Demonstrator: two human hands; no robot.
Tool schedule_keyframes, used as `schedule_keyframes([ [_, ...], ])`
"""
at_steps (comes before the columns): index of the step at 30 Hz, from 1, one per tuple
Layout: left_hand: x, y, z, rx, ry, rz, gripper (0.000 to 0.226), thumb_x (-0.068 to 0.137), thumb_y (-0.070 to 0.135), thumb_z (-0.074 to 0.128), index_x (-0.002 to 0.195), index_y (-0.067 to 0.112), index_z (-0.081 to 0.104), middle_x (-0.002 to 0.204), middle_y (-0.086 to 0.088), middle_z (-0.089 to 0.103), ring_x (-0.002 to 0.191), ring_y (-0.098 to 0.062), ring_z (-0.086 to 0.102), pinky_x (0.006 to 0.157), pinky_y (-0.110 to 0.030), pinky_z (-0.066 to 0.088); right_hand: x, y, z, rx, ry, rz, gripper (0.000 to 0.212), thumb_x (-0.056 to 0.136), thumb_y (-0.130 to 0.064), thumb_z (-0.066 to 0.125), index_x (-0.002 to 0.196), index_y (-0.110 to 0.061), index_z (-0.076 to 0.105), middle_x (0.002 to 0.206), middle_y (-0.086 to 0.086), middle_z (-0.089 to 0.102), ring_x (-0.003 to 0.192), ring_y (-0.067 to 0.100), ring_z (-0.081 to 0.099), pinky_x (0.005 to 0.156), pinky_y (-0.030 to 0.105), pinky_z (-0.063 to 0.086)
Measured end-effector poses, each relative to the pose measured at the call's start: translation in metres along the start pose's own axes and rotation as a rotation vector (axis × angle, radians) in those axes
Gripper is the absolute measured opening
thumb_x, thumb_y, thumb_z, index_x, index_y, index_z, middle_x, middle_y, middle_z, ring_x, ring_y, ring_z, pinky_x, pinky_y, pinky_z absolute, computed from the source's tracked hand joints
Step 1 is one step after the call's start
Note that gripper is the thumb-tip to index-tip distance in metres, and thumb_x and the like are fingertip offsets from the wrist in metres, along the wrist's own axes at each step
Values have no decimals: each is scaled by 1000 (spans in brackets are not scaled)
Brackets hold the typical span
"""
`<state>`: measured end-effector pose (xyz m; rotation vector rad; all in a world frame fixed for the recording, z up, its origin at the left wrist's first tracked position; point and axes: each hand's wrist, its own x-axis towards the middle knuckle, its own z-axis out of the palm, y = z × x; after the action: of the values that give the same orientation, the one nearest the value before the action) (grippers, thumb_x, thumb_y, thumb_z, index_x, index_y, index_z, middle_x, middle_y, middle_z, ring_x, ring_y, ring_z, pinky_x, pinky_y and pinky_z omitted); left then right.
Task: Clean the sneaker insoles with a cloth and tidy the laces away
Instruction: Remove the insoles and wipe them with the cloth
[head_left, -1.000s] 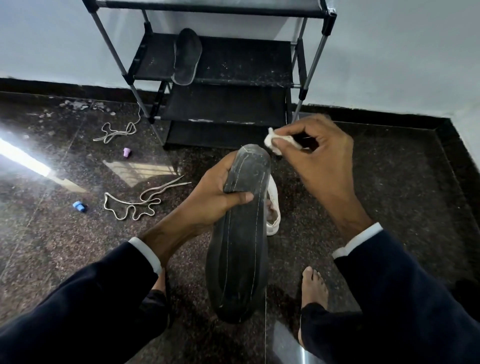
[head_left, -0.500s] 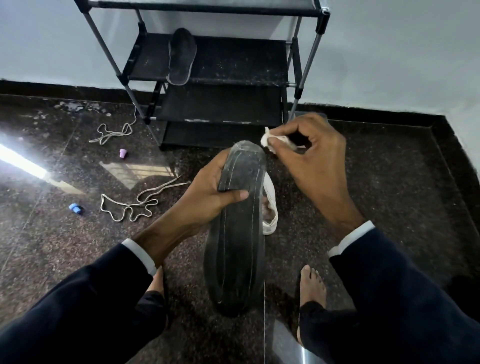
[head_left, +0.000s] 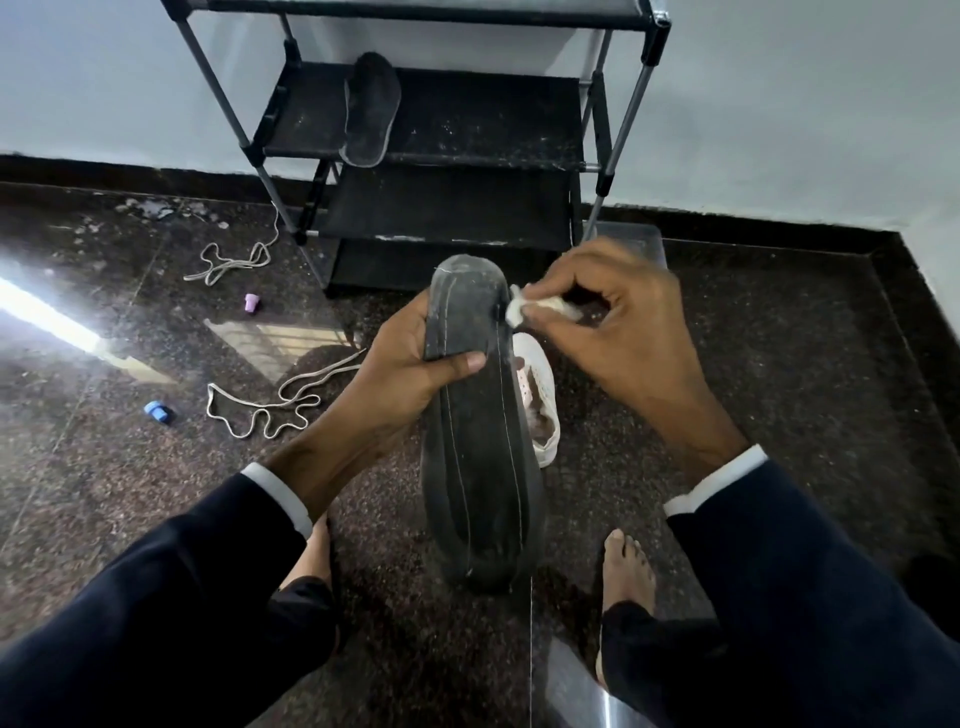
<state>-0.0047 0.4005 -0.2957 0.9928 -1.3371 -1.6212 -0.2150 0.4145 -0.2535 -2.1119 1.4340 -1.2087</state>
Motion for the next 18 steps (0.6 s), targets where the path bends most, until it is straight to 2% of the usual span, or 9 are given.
schedule_keyframes([
  [3, 2, 0, -3, -14, 13, 11, 45, 79, -3, 71, 120, 14, 60, 103, 0, 72, 101, -17, 68, 89, -33, 55, -2, -6, 6, 53, -175, -77, 10, 83, -6, 82, 92, -6, 78, 92, 6, 67, 82, 13, 64, 69, 27, 53],
  [6, 0, -1, 0, -37, -28, 11, 43, 80, -5, 69, 118, 13, 60, 102, 2, 72, 99, -14, 68, 87, -28, 54, -2, -1, 10, 16, -265, -102, 9, 83, -2, 80, 91, -5, 77, 92, 6, 66, 82, 16, 64, 69, 34, 53],
  [9, -1, -2, 2, -54, -31, -7, 37, 79, -2, 69, 113, 12, 61, 99, 0, 71, 96, -15, 67, 90, -32, 54, -3, 1, 13, -90, -204, -130, 6, 84, -1, 76, 89, -4, 74, 92, 6, 63, 83, 18, 61, 70, 37, 52],
  [13, -6, -7, 7, -83, -84, -36, 38, 81, -3, 68, 118, 4, 60, 112, -21, 70, 106, -37, 68, 97, -49, 54, 2, 4, 11, -220, 0, -77, 4, 85, -3, 76, 88, -4, 73, 92, 7, 64, 83, 15, 60, 71, 32, 52],
  [16, -6, -9, 10, -92, -79, -36, 43, 81, -3, 68, 123, 2, 58, 120, -29, 66, 112, -44, 65, 99, -54, 53, 3, 7, 0, -116, 87, 69, 9, 83, -7, 80, 91, -8, 76, 91, 3, 66, 81, 6, 60, 72, 22, 51],
  [18, -3, -8, 6, -120, -49, -37, 43, 81, -3, 68, 123, 3, 58, 120, -30, 65, 113, -46, 64, 99, -55, 53, 2, 3, -5, 14, 22, 97, 12, 81, -10, 83, 91, -10, 77, 90, 2, 68, 81, 7, 62, 73, 20, 50],
])
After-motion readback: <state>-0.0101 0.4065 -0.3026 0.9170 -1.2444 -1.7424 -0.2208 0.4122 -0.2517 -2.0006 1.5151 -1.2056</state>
